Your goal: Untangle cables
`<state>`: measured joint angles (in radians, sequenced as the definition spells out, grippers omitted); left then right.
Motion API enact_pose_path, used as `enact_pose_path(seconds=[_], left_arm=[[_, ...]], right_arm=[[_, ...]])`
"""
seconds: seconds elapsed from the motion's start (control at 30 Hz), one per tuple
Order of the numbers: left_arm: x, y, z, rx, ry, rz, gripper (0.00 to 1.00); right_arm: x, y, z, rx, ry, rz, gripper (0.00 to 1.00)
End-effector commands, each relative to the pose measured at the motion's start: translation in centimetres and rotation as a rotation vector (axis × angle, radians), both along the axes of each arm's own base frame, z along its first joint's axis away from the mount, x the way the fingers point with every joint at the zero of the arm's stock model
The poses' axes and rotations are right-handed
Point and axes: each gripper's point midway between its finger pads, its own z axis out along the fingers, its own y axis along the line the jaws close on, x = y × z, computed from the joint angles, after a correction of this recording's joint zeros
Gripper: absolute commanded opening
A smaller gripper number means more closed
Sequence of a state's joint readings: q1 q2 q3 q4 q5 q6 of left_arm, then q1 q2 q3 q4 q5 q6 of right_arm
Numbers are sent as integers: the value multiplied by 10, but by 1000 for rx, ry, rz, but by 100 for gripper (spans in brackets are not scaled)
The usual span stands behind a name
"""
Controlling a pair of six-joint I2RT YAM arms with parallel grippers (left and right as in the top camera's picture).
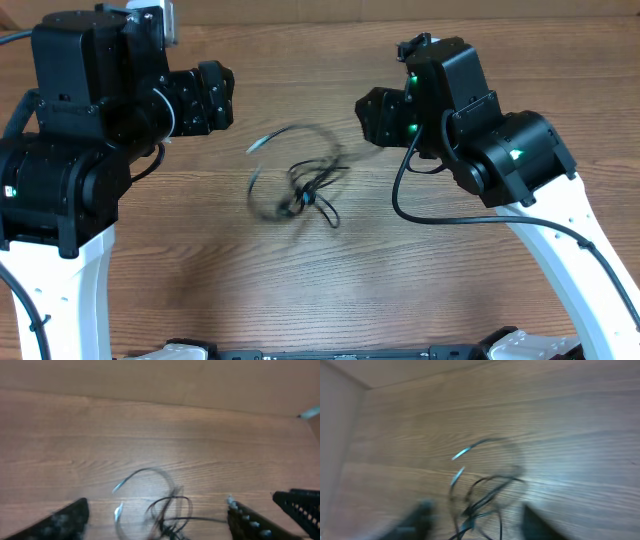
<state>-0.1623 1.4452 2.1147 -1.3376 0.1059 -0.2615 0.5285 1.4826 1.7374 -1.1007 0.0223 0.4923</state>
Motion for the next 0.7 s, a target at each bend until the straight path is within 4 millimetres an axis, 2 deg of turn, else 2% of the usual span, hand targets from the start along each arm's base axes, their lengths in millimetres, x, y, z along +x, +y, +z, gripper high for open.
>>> enact_pose_path(seconds=[0.0, 0.1, 0.27, 0.37, 0.47, 0.57, 0.67], left_arm=[[0, 6, -2, 26, 6, 25, 98], [-2, 6, -6, 29, 22, 25, 100], [-3, 7, -8, 31, 32, 24, 100], [-5, 7, -10, 43, 40, 16, 100], [-4, 7, -11, 48, 45, 12, 100], [-4, 7, -12, 48, 47, 12, 100], [-4, 7, -12, 49, 49, 12, 100]], right_arm=[[17, -34, -9, -133, -22, -129, 100], [23, -44, -46, -200, 68, -162, 100], [26, -50, -113, -154, 289, -327, 100], [18, -22, -150, -74, 451, -252, 98], [2, 20, -178, 9, 578, -129, 94], [-14, 44, -199, 2, 639, -101, 92], [-41, 63, -213, -25, 698, -96, 91]])
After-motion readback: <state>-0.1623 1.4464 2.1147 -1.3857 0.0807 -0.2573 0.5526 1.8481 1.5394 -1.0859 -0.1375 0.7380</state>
